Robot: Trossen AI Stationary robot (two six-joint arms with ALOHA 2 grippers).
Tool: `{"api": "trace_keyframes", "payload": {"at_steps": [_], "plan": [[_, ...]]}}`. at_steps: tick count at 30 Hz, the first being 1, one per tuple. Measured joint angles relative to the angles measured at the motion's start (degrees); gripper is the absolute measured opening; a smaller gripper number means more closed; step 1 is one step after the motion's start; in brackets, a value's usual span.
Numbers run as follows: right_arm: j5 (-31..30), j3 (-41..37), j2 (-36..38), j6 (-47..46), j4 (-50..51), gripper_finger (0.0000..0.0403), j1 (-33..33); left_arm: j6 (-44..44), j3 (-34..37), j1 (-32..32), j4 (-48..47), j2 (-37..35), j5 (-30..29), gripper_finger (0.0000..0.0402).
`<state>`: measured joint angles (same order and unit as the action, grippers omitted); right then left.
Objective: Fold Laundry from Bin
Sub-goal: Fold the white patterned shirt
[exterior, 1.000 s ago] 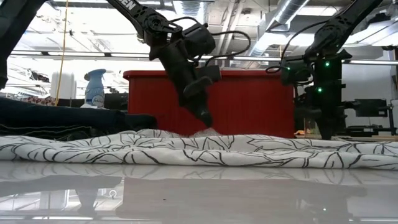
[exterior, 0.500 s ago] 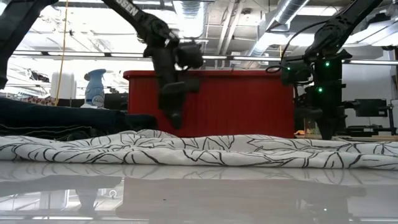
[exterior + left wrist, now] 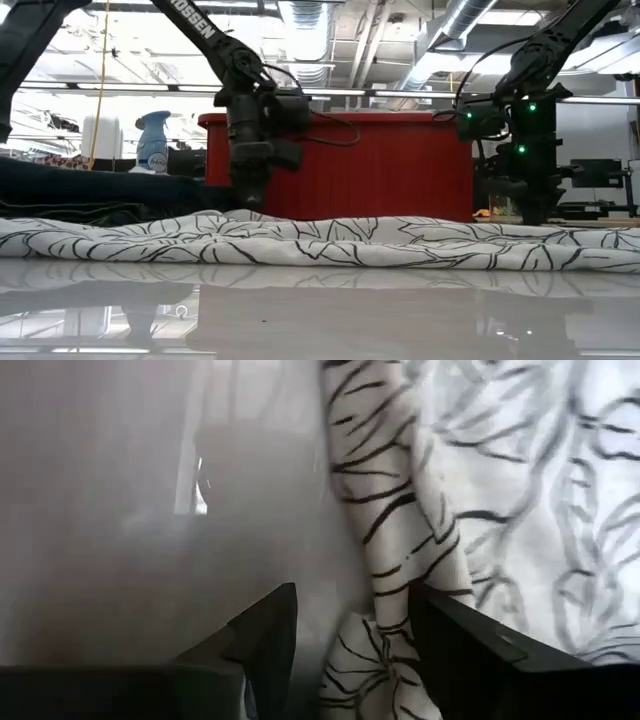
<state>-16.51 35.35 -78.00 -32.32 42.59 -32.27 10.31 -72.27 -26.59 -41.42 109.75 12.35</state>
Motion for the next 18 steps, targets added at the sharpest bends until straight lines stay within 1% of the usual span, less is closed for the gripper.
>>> {"api": "trace_keyframes", "payload": {"at_steps": [4, 5, 7, 9, 12, 17, 18], "plan": [[0.02, -0.06, 0.00, 1.13, -0.98, 0.0028, 0.00, -0.33, 0.02, 2.55, 2.11, 0.00, -2.81, 0.0182], [0.06, -0.07, -0.02, 1.30, -1.26, 0.0028, 0.00, -0.67, 0.02, 3.01, 2.59, 0.00, -4.33, 0.0180], [0.14, -0.07, -0.02, 1.39, -1.53, 0.0027, -0.02, -2.61, 0.02, 3.62, 2.98, 0.00, -9.23, 0.0172], [0.25, -0.07, -0.02, 1.86, -1.53, 0.0028, -0.01, -4.10, 0.02, 3.83, 2.95, 0.00, -13.02, 0.0155], [0.78, -0.07, -0.02, 2.52, -1.53, 0.0029, -0.02, -5.00, 0.02, 3.60, 2.96, -0.02, -14.20, 0.0115], [1.07, -0.07, 0.04, 2.80, -1.49, 0.0026, -0.02, -5.52, 0.02, 3.41, 2.92, -0.02, -14.16, 0.0026], [1.21, -0.07, 0.13, 2.80, -1.45, 0.0026, -0.02, -6.11, 0.02, 3.41, 2.91, -0.02, -14.15, 0.0014]]}}
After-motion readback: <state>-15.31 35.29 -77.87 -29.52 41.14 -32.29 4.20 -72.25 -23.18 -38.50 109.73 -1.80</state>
